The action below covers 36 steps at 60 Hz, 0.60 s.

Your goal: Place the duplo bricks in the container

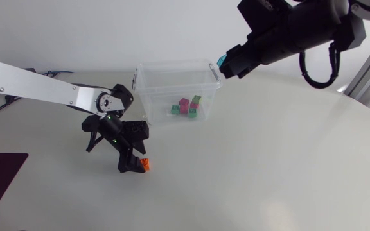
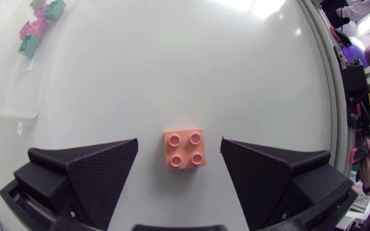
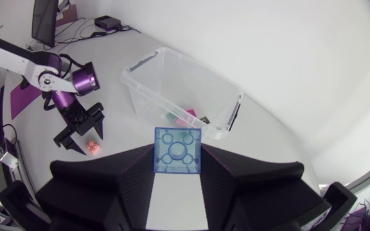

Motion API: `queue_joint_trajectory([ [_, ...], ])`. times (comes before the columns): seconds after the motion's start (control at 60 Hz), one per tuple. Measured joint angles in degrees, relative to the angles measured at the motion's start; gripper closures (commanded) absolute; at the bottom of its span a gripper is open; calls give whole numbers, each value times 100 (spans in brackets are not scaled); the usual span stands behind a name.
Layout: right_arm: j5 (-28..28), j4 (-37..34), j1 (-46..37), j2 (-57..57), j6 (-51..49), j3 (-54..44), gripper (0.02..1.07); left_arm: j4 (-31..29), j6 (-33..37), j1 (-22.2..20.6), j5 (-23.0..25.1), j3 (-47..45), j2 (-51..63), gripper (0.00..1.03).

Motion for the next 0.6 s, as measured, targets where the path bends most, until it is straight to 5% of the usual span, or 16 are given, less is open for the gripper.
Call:
queue_joint_trajectory([
  [0.083, 2, 208, -26, 367, 83, 162, 81, 87, -17, -107, 13, 11, 208, 77],
  [0.35, 33, 920, -142, 1526, 339, 833, 81, 181, -221, -125, -122, 98, 188, 79],
  [0.6, 33, 1486, -264, 2717, 490, 1561, 81, -330, -544, 415, 400, 835, -944, 78],
])
